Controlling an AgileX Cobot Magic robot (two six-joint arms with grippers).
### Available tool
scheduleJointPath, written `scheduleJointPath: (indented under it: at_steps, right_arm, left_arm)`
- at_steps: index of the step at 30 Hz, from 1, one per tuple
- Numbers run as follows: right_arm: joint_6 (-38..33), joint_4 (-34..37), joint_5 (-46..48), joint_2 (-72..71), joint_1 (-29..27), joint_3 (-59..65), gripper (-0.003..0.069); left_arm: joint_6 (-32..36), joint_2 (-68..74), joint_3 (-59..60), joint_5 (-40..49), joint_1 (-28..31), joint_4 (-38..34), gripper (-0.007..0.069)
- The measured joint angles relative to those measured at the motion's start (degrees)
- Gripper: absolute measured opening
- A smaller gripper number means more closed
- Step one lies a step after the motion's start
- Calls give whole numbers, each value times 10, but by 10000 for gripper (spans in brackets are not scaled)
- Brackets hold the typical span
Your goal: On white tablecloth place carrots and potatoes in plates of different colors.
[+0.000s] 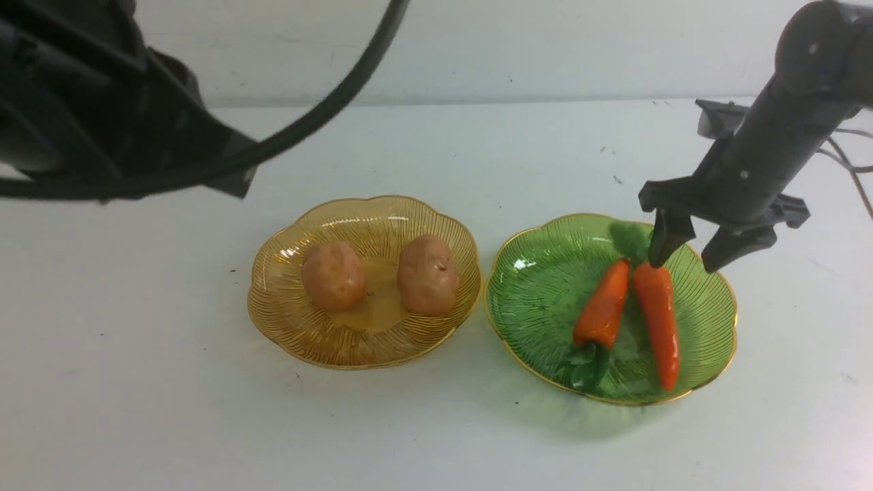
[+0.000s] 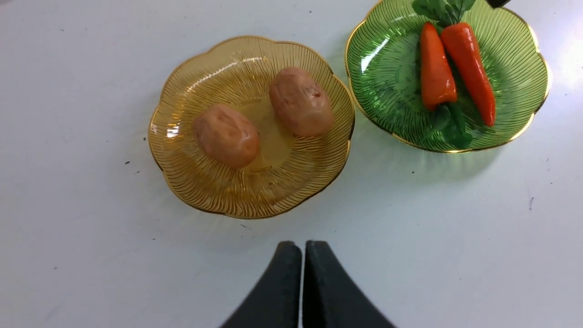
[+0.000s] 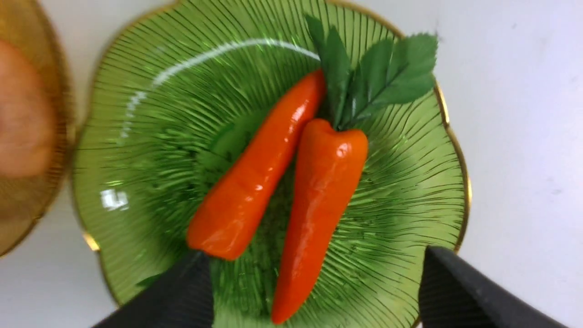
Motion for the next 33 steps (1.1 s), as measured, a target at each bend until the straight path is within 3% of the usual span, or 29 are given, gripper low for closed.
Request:
scheduleJointPath:
  at_steps: [4, 7, 9, 11, 13, 17, 21, 27, 33]
  right_arm:
    - [-9, -3, 1, -130, 0, 24, 417]
    - [-13, -16, 3, -274, 0, 59, 246]
    - [-14, -26, 1, -336, 0, 82, 176]
    - [-13, -38, -34, -435, 0, 130, 78]
    - [-12, -50, -92, -526, 0, 186, 29]
    - [-10, -74, -264, -704, 0, 317, -7]
    - [31, -86, -422, -937, 0, 534, -15]
    - [59, -90, -532, -1042, 0, 729, -15]
    - [63, -95, -555, -1042, 0, 739, -15]
  left_arm:
    - [0, -4, 10, 0, 0, 3, -3]
    - [0, -5, 18, -1, 0, 6, -3]
    - [0, -5, 21, 0, 0, 7, -3]
    - [0, -5, 22, 0, 0, 7, -3]
    - [0, -5, 24, -10, 0, 7, -3]
    - [0, -5, 24, -30, 0, 7, -3]
    - [0, -5, 27, -36, 0, 7, -3]
    - [0, -14, 69, -69, 0, 6, -3]
    - [-36, -160, 229, -149, 0, 44, -3]
